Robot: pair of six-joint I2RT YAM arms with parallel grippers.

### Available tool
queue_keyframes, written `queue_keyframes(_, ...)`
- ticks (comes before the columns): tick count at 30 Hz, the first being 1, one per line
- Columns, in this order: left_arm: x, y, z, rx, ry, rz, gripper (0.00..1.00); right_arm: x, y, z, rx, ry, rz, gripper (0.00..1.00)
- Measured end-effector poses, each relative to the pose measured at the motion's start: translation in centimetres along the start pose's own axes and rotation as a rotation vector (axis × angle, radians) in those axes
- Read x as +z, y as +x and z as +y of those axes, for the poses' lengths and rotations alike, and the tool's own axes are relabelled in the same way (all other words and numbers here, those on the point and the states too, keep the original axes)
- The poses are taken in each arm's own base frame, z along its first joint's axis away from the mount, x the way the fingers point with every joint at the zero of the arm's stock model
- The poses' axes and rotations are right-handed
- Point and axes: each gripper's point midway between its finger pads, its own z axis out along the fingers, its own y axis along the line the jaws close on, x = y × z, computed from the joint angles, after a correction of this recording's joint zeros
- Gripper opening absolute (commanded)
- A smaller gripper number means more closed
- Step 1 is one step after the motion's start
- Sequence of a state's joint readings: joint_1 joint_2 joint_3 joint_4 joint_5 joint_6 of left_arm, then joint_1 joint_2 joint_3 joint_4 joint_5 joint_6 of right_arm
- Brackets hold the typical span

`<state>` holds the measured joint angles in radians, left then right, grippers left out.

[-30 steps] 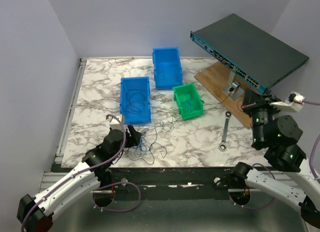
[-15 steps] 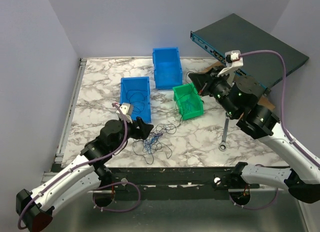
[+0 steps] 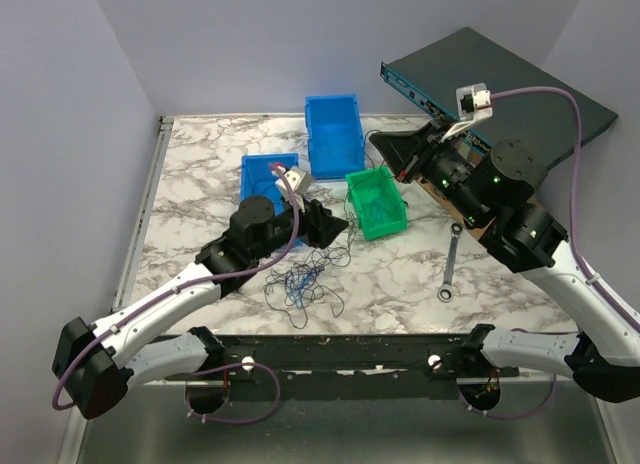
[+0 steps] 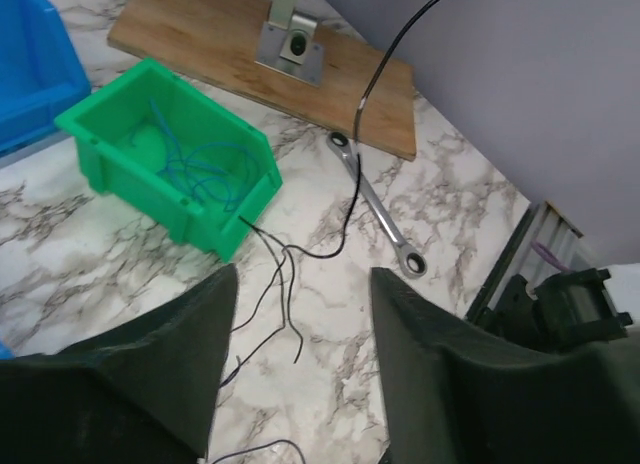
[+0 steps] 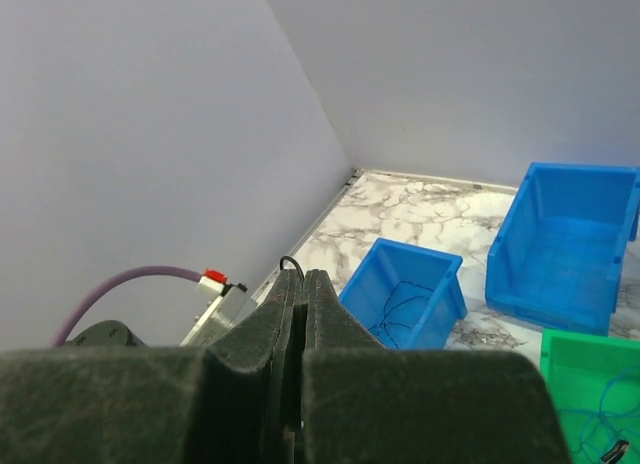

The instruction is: Untangle the cables

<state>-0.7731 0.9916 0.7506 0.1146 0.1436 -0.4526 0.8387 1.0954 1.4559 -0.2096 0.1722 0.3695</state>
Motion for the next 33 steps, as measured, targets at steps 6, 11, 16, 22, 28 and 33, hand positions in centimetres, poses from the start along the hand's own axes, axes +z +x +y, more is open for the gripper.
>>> queue_keyframes(6,2.1,-1.2,-1.4,0.001,0.067,-0.003,0.00,0.0,0.2,0.2,0.012,-0.012,0.007,0.01)
queue_keyframes(11,2.7,-1.8,-1.8,0.005,0.083,-0.010,0.00,-0.3,1.4,-0.2,0.019,-0.006,0.023,0.01)
queue_keyframes(16,2.1,-2.5,-2.0,0.015,0.080,-0.025,0.00,-1.2,4.8,-2.0,0.012,0.029,0.065,0.01)
queue_keyframes(22,0.3,-5.9,-2.1,0.026,0.033,-0.070,0.00,-2.7,12.6,-5.3,0.012,0.077,0.175,0.01)
queue_keyframes(28,-1.5,-8.9,-2.7,0.023,0.022,-0.105,0.00,-3.6,19.5,-5.8,-0.001,-0.012,0.287,0.24)
queue_keyframes(33,-1.9,-9.3,-3.0,0.016,0.016,-0.085,0.00,-3.7,20.3,-4.8,-0.005,-0.093,0.282,0.69)
